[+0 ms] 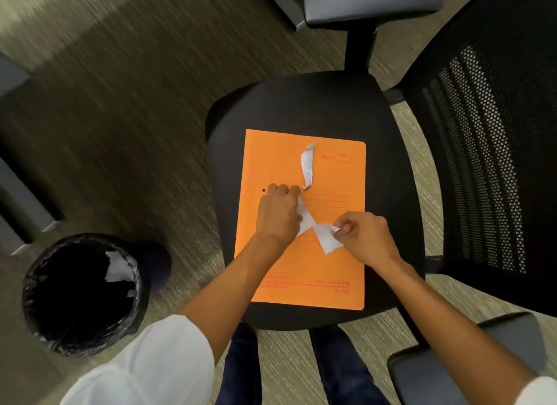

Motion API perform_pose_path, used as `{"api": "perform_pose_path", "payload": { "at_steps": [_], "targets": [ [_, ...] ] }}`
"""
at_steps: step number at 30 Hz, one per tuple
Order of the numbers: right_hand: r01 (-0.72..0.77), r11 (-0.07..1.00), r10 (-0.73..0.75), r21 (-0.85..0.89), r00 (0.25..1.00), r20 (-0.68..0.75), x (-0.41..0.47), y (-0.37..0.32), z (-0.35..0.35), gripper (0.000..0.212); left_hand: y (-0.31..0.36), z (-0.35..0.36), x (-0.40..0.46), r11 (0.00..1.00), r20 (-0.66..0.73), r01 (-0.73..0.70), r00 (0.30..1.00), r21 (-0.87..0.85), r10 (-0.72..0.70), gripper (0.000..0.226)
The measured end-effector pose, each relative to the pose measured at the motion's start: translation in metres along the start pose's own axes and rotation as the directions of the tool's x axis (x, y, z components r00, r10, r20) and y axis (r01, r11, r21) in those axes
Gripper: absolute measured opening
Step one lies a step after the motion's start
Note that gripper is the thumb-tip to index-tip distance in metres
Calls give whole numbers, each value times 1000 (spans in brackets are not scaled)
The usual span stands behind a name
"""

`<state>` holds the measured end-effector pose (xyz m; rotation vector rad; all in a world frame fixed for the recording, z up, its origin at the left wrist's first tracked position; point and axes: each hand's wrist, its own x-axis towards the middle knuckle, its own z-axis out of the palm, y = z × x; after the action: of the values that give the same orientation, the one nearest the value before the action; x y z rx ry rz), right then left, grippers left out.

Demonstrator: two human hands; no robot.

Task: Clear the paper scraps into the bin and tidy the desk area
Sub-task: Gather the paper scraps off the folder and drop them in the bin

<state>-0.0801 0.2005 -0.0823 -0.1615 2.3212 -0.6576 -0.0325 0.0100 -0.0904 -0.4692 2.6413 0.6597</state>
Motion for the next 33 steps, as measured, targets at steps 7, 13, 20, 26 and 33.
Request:
{"api": "perform_pose_path", "payload": {
  "at_steps": [7, 13, 20, 26, 33],
  "targets": [
    [-42, 879, 69, 474, 997, -40, 37, -60, -14, 12, -36, -13, -14, 693, -48, 255, 921, -674, -387, 11],
    [57, 998, -47, 37, 970, -237, 76, -100, 21, 11, -58, -18, -26, 255, 106, 277, 841, -926, -531, 12],
    [43, 995, -23, 89, 976, -218, 73, -101, 31, 6, -70, -21, -38, 260, 97, 268, 846, -928, -525, 8],
    [-104, 724, 117, 681, 993, 28, 27, -111, 41, 19, -67, -23, -49, 258, 10, 135, 900, -957, -435, 28],
    [-54, 774, 12, 631, 997, 70, -10, -136, 71, 17, -81, -28, -71, 148, 29, 73, 959, -986, -280, 21]
  ]
}}
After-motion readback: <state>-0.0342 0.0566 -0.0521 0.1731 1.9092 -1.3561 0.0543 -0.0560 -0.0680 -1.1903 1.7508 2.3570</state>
